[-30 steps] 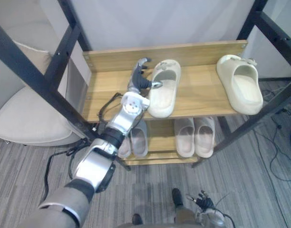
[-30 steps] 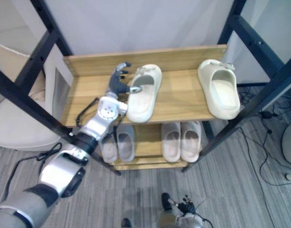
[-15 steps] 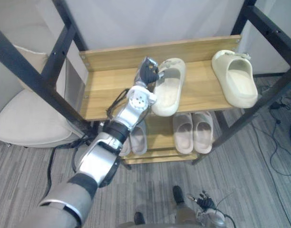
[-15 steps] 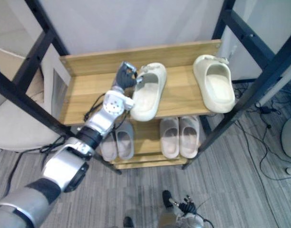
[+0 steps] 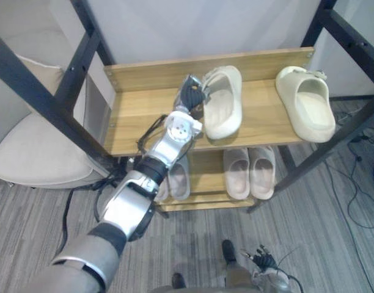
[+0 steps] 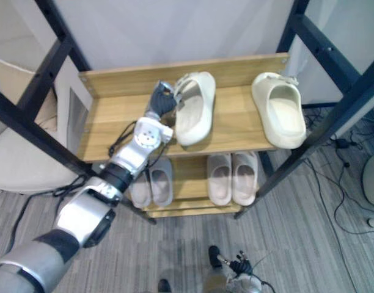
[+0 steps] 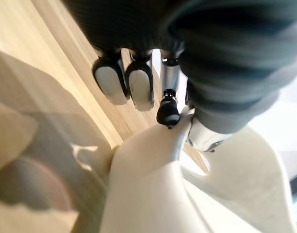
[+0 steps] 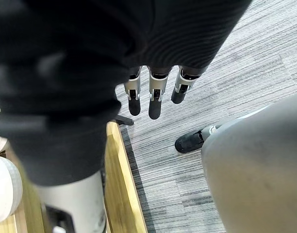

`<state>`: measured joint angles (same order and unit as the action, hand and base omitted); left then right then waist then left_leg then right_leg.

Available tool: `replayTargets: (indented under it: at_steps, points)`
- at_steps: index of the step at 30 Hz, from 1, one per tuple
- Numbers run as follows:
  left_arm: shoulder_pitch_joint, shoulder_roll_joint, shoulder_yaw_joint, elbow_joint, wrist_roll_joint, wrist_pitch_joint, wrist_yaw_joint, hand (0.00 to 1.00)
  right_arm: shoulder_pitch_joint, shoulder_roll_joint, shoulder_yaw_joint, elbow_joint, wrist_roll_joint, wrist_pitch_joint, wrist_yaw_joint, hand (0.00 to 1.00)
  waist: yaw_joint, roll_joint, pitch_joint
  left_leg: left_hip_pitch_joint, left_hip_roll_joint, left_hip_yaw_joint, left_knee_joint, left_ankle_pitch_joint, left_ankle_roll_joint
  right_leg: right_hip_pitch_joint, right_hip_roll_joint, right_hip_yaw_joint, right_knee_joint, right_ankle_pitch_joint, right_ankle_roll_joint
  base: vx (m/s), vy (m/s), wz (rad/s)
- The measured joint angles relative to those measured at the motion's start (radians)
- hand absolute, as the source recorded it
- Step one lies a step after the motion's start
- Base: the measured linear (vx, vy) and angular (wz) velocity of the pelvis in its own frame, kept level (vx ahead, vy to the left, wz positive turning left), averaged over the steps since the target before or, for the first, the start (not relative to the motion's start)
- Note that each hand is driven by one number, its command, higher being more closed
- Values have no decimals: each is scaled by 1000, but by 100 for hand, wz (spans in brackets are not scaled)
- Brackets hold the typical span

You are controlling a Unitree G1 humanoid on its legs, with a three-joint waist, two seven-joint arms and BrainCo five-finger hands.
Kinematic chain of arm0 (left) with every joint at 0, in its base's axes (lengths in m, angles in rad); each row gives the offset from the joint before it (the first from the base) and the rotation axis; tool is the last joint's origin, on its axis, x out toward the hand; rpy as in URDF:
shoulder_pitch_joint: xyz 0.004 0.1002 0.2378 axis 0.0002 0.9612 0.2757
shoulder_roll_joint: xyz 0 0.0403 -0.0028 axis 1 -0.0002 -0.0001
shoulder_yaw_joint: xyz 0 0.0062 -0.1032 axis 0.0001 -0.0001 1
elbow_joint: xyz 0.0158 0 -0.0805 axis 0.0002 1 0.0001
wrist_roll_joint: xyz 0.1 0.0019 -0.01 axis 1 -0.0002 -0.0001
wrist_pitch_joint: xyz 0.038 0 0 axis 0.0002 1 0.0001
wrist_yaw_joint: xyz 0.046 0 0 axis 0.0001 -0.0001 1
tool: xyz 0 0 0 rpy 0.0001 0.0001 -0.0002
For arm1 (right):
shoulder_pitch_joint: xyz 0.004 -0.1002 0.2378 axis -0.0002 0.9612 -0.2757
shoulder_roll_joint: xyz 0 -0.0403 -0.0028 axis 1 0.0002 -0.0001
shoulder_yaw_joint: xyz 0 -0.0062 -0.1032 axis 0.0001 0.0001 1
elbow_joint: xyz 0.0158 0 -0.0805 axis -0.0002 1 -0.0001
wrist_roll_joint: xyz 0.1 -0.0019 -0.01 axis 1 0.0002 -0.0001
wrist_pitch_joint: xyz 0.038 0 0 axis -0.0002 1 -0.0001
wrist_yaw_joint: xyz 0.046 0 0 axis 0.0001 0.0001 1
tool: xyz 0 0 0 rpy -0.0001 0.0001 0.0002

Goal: Organize the slippers on the shoe rack

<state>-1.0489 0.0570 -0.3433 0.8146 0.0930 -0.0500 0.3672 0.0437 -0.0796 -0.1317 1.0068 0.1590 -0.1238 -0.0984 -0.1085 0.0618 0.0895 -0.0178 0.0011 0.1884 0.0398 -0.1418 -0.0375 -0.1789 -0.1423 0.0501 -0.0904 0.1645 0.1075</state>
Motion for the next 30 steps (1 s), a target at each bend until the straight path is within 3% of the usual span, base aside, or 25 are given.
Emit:
replayTargets:
  at_steps: [18, 27, 28, 30]
  points:
    - [-47, -64, -50, 0, -16, 13, 0, 100, 1, 12, -27, -6, 0, 0, 0, 0, -3, 1, -1, -22, -14, 33, 9, 1, 4, -36, -9, 44, 1, 10, 13, -14, -8, -4]
    - [-90, -108, -80, 1, -28, 15, -1, 100, 1, 33, -103, -10, 0, 6, -1, 0, -4, 6, -5, -32, -18, 44, 9, 1, 4, -53, -12, 58, 1, 12, 17, 1, -13, -3]
    - [-92, -114, -80, 1, -29, 15, -1, 0, 1, 33, -103, -10, 0, 7, -1, 0, -4, 6, -5, -32, -19, 46, 9, 1, 4, -54, -12, 63, 1, 12, 17, 0, -13, -4]
    - [-98, -116, -80, 1, -37, 15, -1, 0, 1, 35, -112, -12, 0, 7, -1, 0, -4, 7, -6, -33, -20, 51, 8, 1, 4, -60, -12, 67, 1, 14, 19, -5, -23, -9]
